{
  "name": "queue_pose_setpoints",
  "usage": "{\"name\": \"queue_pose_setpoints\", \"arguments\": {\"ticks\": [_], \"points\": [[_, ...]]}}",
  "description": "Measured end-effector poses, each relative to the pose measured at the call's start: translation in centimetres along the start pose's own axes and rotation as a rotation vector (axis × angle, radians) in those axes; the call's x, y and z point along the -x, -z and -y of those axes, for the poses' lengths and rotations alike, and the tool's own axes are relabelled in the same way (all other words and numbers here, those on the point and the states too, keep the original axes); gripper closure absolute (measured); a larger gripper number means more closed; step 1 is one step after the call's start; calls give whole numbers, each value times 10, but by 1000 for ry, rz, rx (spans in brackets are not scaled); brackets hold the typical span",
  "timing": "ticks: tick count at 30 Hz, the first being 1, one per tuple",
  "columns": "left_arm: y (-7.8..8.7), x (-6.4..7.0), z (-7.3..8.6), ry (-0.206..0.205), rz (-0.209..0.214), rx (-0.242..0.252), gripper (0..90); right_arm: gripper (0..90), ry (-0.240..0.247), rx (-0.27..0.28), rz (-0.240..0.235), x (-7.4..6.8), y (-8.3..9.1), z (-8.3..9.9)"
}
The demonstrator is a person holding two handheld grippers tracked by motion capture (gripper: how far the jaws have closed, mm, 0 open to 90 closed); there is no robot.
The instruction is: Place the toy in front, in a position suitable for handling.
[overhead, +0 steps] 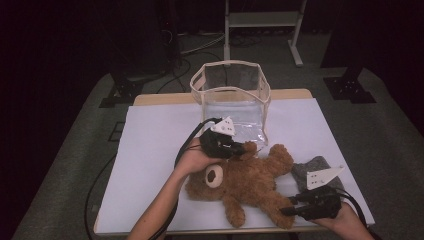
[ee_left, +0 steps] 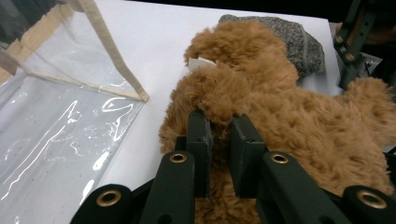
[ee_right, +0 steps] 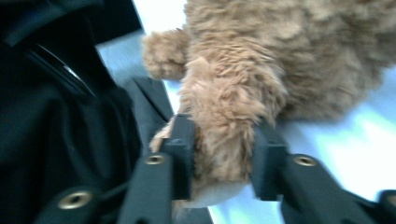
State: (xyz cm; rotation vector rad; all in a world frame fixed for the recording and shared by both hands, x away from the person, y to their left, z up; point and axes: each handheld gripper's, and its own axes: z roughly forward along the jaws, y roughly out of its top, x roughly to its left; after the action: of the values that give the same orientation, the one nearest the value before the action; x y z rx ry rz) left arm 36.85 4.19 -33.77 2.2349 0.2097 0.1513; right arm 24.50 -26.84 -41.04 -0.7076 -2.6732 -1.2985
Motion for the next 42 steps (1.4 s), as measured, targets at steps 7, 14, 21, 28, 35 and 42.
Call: {"name": "queue_pose_setpoints", "arguments": {"ticks": [7, 14, 21, 28, 35, 42], "points": [[4, -2, 3, 5, 0, -3, 774, 535, 121, 120, 93, -13, 4, -44], [18, 2, 17, -3, -4, 11, 691, 564, 154, 115, 97, 4, -32, -64], [47, 7, 55, 23, -12, 80, 615, 569, 183, 114, 73, 8, -35, -58], [76, 17, 82, 1, -33, 107, 526, 561, 157, 139, 72, 14, -35, -57], [79, 23, 105, -68, -54, 107, 380, 552, 154, 146, 83, 17, -33, -55], [53, 18, 115, -49, -45, 96, 295, 511, 168, 153, 110, 14, -29, -54]]}}
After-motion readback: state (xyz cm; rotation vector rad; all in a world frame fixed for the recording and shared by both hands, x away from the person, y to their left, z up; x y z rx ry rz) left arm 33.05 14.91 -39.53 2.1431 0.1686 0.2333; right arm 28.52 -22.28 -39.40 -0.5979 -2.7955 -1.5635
